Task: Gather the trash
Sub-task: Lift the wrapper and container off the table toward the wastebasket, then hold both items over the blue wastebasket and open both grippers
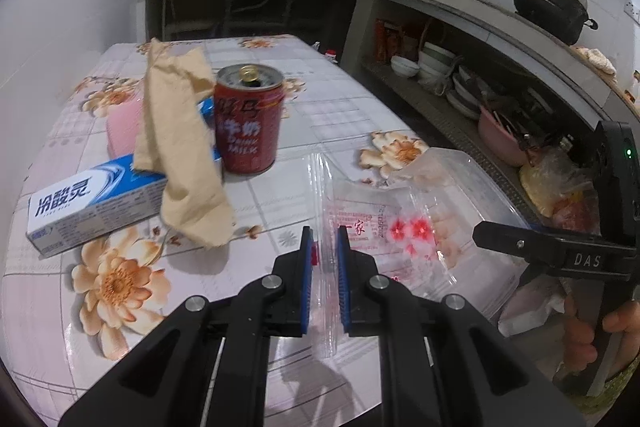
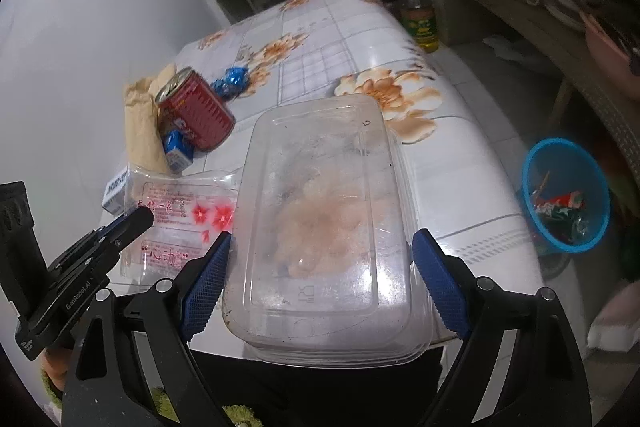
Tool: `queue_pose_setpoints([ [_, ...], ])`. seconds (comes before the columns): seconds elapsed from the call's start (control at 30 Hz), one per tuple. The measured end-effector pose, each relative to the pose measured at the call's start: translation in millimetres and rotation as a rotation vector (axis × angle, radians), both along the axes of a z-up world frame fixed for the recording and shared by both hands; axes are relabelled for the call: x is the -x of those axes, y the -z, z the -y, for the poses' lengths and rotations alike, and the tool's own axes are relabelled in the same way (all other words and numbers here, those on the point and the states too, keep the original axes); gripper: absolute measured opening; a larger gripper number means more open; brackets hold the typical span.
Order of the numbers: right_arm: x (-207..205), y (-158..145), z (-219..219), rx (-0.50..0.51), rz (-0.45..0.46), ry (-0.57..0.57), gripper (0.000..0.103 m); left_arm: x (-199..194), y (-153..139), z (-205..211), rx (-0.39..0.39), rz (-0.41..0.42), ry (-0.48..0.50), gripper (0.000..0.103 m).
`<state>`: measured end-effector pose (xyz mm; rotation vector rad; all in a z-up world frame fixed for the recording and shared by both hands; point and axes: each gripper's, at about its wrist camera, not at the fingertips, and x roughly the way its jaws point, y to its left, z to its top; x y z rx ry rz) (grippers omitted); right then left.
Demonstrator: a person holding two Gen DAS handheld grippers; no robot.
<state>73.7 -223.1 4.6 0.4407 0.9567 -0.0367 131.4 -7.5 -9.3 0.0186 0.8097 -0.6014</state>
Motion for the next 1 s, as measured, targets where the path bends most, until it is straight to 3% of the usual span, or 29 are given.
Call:
queue_pose_setpoints([
  [0.3, 16.7, -2.6, 32.2, -0.048, 0.034, 0.064, 0.084, -1.3, -12.7, 28.6, 0.016, 0.019, 0.042, 0.010],
  [0.57, 38.0, 2.6, 75.5, -0.117, 0.073, 0.164, 0.084, -1.7, -28.0, 82.8, 0.011, 0.049, 0.135, 0.010],
  [0.8, 67.8, 19.3, 134.1, -0.246, 0.116, 0.312, 0.084, -5.3, -37.4, 164.0, -0.009, 0.055, 0.281, 0.010],
  [1.0, 111.7, 41.2, 204.8, -0.305, 0.137, 0.517, 0.084, -7.8, -33.8, 266.2, -0.069, 0.040, 0.456, 0.010],
])
